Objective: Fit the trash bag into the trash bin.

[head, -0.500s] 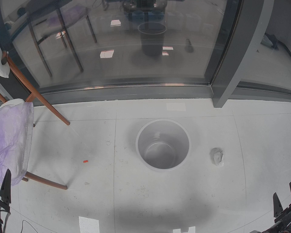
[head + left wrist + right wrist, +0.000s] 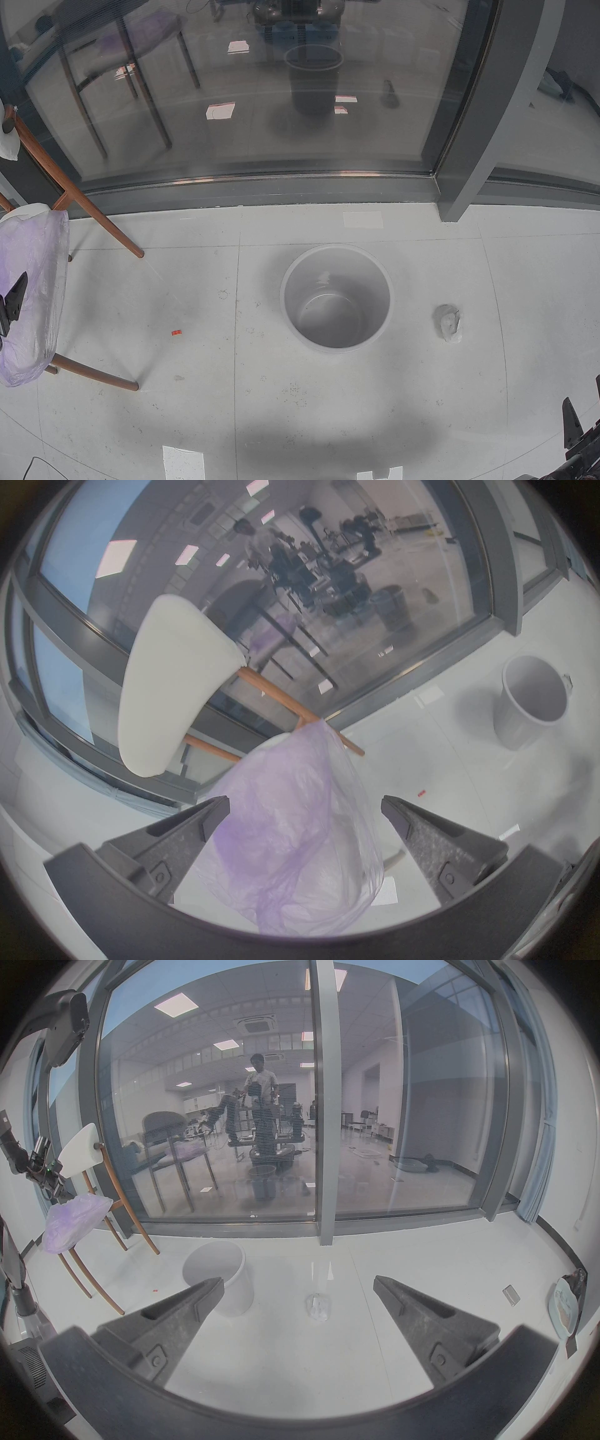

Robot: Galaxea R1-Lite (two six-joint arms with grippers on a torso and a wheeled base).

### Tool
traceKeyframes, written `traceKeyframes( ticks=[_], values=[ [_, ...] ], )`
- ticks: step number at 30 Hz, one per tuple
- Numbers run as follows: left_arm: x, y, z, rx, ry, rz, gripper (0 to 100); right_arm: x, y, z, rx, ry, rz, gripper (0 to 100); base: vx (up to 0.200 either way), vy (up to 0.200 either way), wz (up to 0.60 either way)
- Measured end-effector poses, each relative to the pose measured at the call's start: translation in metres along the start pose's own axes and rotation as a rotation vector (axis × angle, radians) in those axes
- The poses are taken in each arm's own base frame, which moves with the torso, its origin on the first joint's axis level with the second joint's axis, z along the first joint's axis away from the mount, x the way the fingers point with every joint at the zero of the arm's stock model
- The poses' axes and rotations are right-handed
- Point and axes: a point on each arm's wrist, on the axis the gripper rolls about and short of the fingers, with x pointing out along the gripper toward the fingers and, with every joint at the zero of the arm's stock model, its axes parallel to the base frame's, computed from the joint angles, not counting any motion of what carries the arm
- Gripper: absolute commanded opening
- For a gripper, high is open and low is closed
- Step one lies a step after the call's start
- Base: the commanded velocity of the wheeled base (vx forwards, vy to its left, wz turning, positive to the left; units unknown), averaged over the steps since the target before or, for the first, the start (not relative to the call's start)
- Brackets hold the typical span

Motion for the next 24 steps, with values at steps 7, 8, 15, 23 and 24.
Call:
traceKeyframes(
  ticks=[7, 8, 15, 23, 24],
  values=[
    [0.033, 0.009, -0.012, 0.135, 0.136, 0.009, 100, 0.001, 0.000, 0.000, -0.002, 0.014, 0.007, 100, 0.000, 0.000, 0.00],
    [0.037, 0.008, -0.015, 0.136, 0.155, 0.001, 100, 0.001, 0.000, 0.000, -0.003, 0.017, 0.008, 100, 0.000, 0.000, 0.00],
    [0.064, 0.003, -0.035, 0.136, 0.260, -0.054, 100, 0.002, 0.000, 0.001, -0.004, 0.030, 0.015, 100, 0.000, 0.000, 0.00],
    [0.100, 0.003, -0.043, 0.181, 0.297, -0.081, 100, 0.003, 0.000, 0.001, -0.005, 0.036, 0.017, 100, 0.000, 0.000, 0.00],
    [0.105, 0.003, -0.044, 0.186, 0.305, -0.085, 100, 0.003, 0.000, 0.001, -0.005, 0.037, 0.017, 100, 0.000, 0.000, 0.00]
  ],
)
